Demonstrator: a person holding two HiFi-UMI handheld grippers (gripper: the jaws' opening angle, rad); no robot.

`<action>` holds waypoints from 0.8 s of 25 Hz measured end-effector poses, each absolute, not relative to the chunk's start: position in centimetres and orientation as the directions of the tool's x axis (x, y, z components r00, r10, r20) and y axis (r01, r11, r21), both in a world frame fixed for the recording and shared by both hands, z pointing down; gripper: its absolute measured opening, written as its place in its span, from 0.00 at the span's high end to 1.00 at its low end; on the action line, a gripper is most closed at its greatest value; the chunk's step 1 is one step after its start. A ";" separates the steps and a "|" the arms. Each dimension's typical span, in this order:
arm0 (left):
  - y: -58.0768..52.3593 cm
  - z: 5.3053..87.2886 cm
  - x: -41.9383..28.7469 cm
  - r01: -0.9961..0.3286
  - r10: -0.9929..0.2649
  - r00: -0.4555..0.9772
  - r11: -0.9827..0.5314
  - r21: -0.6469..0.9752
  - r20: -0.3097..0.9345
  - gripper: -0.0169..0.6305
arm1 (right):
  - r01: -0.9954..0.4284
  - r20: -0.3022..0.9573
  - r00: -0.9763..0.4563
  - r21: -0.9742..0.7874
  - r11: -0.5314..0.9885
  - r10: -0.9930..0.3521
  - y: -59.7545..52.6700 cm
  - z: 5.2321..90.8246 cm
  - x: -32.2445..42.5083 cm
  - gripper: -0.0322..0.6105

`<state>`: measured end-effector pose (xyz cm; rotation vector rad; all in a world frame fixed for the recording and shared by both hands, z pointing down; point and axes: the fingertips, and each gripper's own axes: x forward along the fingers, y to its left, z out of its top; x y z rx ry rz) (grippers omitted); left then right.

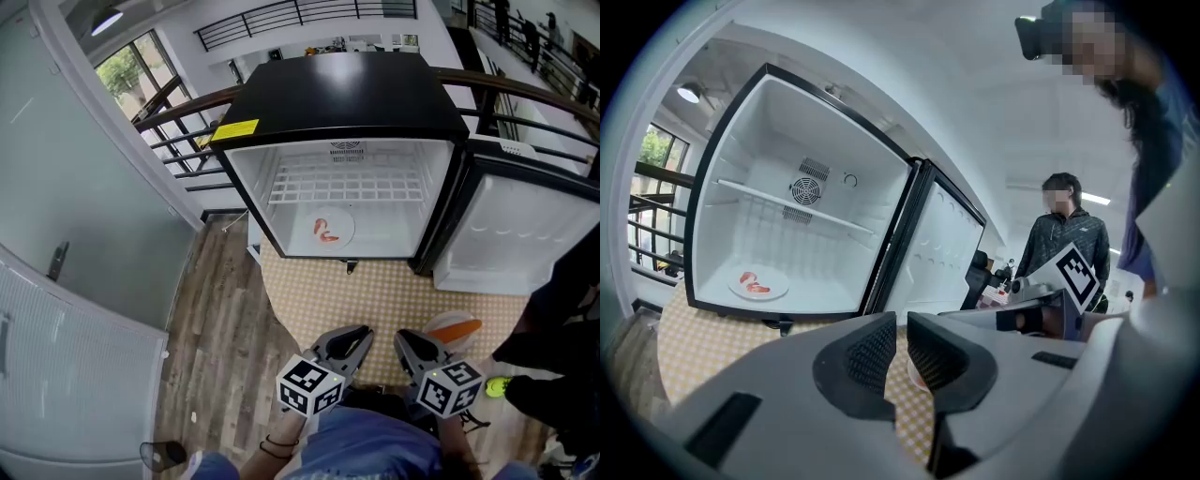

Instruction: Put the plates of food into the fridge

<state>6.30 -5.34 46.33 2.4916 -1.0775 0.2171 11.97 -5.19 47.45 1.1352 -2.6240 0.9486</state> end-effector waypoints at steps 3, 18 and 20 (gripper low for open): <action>-5.8 47.1 7.8 -0.699 -0.622 0.716 -0.643 0.313 0.318 0.93 | -0.713 0.352 -0.683 -0.510 0.481 -0.640 -5.5 47.9 13.6 0.90; -9.4 58.8 20.3 -0.439 -0.197 0.810 -0.828 0.348 0.553 0.90 | -0.844 0.521 -0.360 -0.535 0.032 -0.774 -6.0 56.4 31.5 0.90; -10.2 60.8 20.9 -0.430 -0.156 0.788 -0.832 0.351 0.595 0.89 | -0.843 0.547 -0.327 -0.537 -0.024 -0.770 -5.7 58.0 33.1 0.90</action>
